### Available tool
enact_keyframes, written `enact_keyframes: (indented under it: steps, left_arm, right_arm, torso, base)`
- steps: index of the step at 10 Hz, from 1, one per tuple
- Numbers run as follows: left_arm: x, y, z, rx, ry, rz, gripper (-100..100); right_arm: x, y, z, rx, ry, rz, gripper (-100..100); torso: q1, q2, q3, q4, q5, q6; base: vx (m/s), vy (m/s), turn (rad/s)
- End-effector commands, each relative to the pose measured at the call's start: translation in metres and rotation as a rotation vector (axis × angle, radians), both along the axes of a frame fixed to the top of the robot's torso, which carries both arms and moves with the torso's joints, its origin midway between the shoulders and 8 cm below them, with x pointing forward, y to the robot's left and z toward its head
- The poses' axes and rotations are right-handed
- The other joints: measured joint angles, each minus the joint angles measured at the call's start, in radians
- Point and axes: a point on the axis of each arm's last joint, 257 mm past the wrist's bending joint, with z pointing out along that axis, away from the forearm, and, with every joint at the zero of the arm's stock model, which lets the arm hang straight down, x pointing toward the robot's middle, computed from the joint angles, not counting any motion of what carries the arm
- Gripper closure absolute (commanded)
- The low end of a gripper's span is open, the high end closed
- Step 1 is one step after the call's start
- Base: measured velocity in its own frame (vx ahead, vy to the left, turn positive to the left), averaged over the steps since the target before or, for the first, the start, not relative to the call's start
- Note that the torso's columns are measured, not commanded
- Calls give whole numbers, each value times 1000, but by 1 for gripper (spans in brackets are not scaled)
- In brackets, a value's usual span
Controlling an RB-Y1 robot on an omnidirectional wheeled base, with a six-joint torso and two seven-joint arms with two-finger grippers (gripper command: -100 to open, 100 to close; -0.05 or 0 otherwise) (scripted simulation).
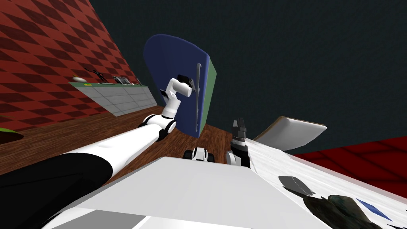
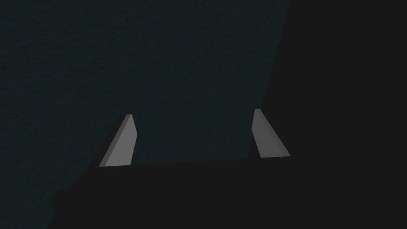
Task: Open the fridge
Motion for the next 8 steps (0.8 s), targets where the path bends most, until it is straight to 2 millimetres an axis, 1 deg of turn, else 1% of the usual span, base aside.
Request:
enact_keyframes:
  steps: [1, 2, 3, 5, 6, 7, 8]
  left_arm:
    - [-6, -7, 34, -12, -45, -9, -100]
    - [-4, 2, 32, -22, -2, 17, -100]
    - [-6, -1, 41, -22, -15, 13, -100]
    - [-6, -2, 44, -22, -19, 11, -100]
    - [-5, 6, 44, -33, 20, 36, -100]
    - [-7, 3, 54, -33, 6, 30, -100]
    - [-7, 3, 54, -33, 6, 30, -100]
  right_arm:
    - [0, 0, 0, 0, 0, 0, 0]
    - [0, 0, 0, 0, 0, 0, 0]
    - [0, 0, 0, 0, 0, 0, 0]
    - [0, 0, 0, 0, 0, 0, 0]
    - [0, 0, 0, 0, 0, 0, 0]
    - [0, 0, 0, 0, 0, 0, 0]
    - [0, 0, 0, 0, 0, 0, 0]
  torso:
    - [0, 2, 1, 0, 0, 0]
    - [-1, 1, 0, 2, -2, 3]
    - [-2, 1, 0, 1, -1, 2]
    - [-2, 3, 2, 2, -2, 3]
    - [-3, 1, 0, 2, -3, 4]
    - [-4, 2, 1, 1, -3, 3]
    - [-4, 4, 3, 2, -3, 2]
  base:
    - [-15, -30, 28]
    - [-6, -36, -16]
    - [9, -35, 13]
    - [0, -14, 10]
    - [-1, -21, 0]
    - [-6, -37, 1]
    - [-6, -22, 13]
